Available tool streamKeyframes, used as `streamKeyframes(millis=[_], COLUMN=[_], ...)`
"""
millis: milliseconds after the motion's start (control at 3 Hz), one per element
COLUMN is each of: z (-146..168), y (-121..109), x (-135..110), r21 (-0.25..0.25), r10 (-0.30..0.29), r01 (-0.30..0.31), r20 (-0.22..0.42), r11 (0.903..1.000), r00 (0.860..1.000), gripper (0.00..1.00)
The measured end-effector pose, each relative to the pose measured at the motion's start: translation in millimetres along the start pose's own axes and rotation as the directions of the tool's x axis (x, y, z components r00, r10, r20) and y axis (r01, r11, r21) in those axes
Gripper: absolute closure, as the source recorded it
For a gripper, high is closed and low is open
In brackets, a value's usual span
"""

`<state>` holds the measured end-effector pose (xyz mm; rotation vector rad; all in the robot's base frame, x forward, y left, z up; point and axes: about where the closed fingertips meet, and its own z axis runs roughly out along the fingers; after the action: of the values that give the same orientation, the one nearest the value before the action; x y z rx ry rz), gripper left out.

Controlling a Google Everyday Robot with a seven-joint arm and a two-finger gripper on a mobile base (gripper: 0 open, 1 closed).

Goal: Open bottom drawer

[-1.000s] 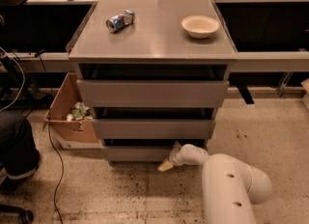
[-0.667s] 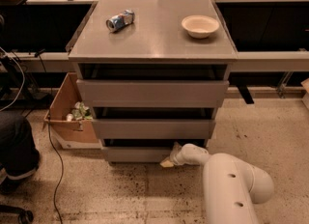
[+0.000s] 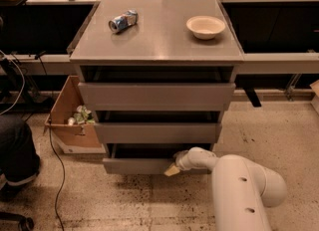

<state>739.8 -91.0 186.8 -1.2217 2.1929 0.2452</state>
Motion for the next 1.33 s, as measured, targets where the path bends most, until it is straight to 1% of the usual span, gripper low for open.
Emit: streamKeyframes(millis=[333,667,1000,1333], z=[-2,-5,-18,-24], y=[0,31,93,92], x=[-1,9,28,24], r21=[0.0,-0.066,-0.203,-0.203], r10=[0.0,0.005,0.012,0.012], r01=[0.0,-0.007,-0.027,-0.027], r20=[0.0,-0.023,-0.075,-0.075], r11=[1.0,0.9978,0.9789,0.9789], r00=[1.0,1.0,0.997,0.997], gripper=[0.0,0.0,0.18,0.5])
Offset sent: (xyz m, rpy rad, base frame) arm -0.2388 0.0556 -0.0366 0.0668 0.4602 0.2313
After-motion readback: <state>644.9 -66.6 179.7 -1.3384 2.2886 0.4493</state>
